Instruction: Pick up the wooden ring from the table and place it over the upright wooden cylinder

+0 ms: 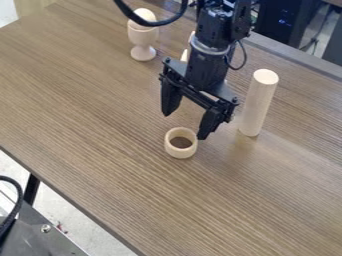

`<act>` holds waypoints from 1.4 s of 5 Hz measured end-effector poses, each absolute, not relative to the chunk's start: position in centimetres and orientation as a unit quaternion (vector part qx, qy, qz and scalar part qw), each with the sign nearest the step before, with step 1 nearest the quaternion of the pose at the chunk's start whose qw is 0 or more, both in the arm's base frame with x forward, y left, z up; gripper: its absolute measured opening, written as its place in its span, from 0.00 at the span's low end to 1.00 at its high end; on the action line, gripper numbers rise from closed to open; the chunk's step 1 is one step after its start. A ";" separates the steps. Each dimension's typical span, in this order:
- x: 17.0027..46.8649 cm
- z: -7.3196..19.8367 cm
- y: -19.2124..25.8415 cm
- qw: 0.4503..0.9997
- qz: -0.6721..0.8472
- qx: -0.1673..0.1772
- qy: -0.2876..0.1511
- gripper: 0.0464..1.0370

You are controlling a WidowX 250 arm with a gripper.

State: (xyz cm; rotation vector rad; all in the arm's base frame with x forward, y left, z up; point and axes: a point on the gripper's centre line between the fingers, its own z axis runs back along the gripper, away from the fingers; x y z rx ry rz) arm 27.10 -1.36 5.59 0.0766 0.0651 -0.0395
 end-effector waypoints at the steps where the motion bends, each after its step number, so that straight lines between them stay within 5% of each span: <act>1: 26.7 4.9 -1.4 0.998 -0.021 0.039 0.047 0.95; 7: 26.1 3.4 -1.6 1.000 -0.006 0.023 0.007 0.95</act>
